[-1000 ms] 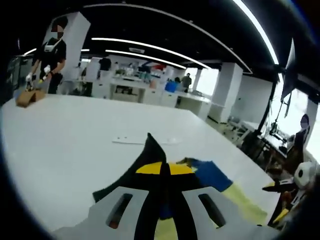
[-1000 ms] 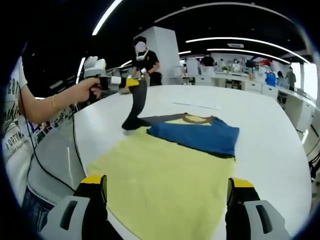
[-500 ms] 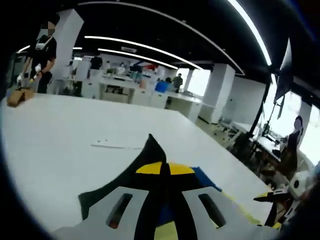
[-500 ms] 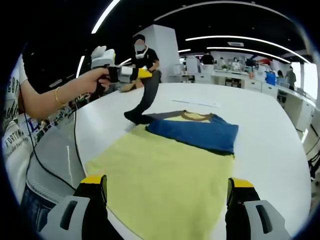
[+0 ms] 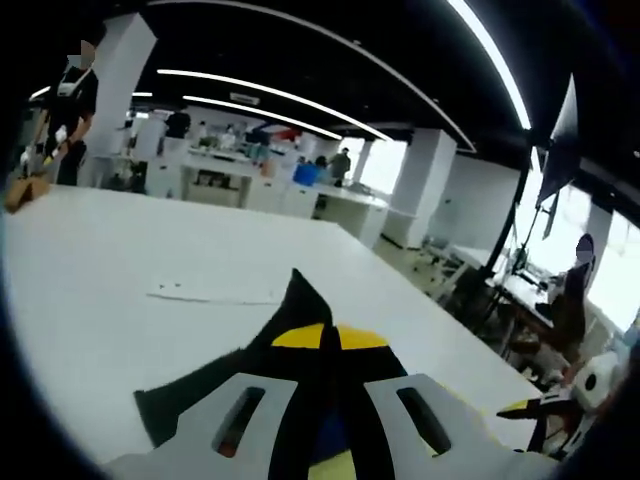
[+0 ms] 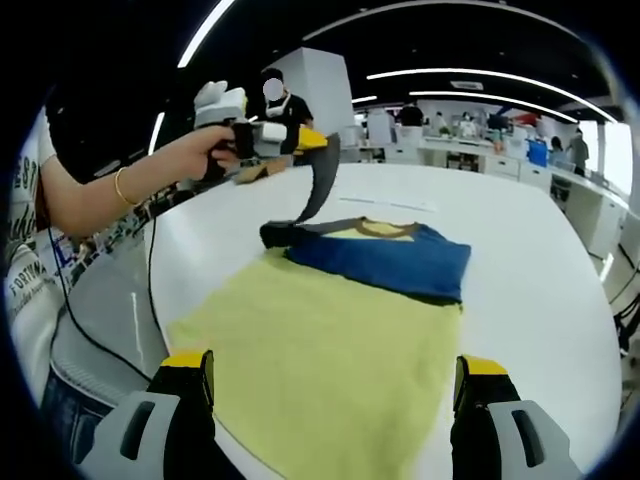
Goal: Fold the garment on the visible template until the final outline fits inside the template.
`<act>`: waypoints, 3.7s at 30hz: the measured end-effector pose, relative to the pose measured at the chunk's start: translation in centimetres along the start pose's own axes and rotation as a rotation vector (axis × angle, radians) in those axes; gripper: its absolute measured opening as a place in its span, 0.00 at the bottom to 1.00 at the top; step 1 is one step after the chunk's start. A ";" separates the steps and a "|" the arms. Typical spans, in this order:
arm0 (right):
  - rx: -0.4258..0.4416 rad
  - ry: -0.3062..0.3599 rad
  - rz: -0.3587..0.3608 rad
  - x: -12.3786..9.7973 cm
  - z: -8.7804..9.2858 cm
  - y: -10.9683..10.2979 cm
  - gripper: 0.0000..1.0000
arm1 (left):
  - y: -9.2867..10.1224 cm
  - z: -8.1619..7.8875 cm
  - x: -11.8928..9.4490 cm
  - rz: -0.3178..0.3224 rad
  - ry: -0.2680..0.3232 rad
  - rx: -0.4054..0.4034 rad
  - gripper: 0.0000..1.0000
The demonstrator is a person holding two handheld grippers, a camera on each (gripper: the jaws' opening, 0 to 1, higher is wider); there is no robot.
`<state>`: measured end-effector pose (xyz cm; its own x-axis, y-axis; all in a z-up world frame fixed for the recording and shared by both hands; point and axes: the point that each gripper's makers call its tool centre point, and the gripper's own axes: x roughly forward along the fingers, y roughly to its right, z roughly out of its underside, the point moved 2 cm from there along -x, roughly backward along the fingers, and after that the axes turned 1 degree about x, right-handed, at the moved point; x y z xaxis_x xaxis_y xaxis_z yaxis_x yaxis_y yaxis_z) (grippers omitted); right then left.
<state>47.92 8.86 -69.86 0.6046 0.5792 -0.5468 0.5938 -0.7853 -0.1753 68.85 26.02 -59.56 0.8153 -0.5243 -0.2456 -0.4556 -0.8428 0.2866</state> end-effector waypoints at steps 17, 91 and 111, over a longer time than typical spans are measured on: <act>0.012 -0.008 0.010 0.2 0.5 0.2 0.99 | 3.8 0.2 3.2 0.100 -0.005 0.049 0.00; -0.017 0.034 -0.009 -0.1 -1.4 0.8 0.99 | 2.0 11.0 2.3 0.283 -0.220 0.377 0.98; -0.034 0.035 -0.036 0.2 -2.2 -0.2 0.99 | -4.5 12.2 -3.5 0.224 -0.235 0.395 0.79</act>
<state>49.07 9.61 -68.07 0.6006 0.6146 -0.5114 0.6329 -0.7563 -0.1656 63.72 30.20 -71.26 0.6002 -0.6724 -0.4331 -0.7474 -0.6644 -0.0043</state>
